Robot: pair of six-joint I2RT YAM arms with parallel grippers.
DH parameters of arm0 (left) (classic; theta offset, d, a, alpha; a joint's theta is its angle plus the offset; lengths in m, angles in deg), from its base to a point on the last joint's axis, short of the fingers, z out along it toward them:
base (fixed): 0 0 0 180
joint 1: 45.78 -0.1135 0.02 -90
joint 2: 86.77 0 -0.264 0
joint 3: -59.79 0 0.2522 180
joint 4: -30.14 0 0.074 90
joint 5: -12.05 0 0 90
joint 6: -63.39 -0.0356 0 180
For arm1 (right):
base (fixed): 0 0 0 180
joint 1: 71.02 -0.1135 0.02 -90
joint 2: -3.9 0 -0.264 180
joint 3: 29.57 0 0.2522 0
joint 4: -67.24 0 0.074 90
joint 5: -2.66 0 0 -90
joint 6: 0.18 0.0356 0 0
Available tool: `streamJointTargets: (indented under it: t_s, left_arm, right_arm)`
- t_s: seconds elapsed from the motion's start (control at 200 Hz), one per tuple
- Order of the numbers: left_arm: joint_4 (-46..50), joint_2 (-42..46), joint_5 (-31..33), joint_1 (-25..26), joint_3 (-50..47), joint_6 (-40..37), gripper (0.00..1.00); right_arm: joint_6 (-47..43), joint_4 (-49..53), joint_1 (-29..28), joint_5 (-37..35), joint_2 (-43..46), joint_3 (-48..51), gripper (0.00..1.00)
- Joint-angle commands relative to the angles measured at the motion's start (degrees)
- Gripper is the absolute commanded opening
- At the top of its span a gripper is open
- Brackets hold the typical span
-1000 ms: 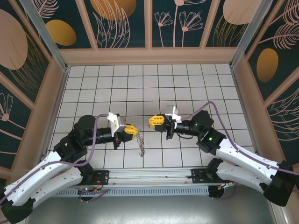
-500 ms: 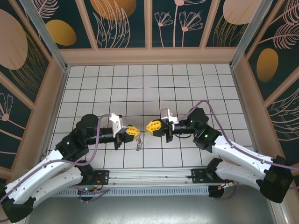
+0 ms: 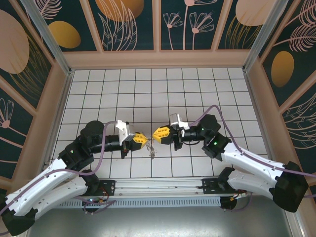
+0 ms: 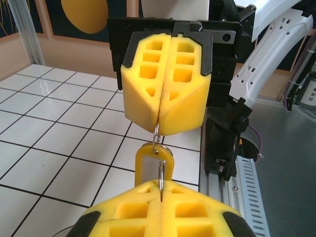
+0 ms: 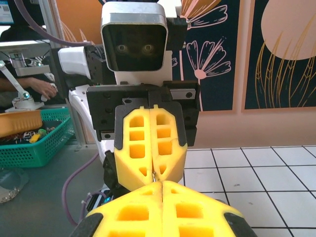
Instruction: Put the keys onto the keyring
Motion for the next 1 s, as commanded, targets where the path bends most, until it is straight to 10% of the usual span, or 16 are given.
streamJointTargets:
  t_s: [0.0,0.991]
  left_arm:
    - [-3.3,0.7,-0.9,0.0,0.6,-0.9,0.0]
    - [-3.6,0.6,-1.5,0.0,0.6,-0.6,0.0]
  right_arm:
    - [3.0,-6.5,-0.4,1.4,-0.5,0.9,0.0]
    - [2.2,-5.8,-1.6,3.4,-1.8,0.0,0.0]
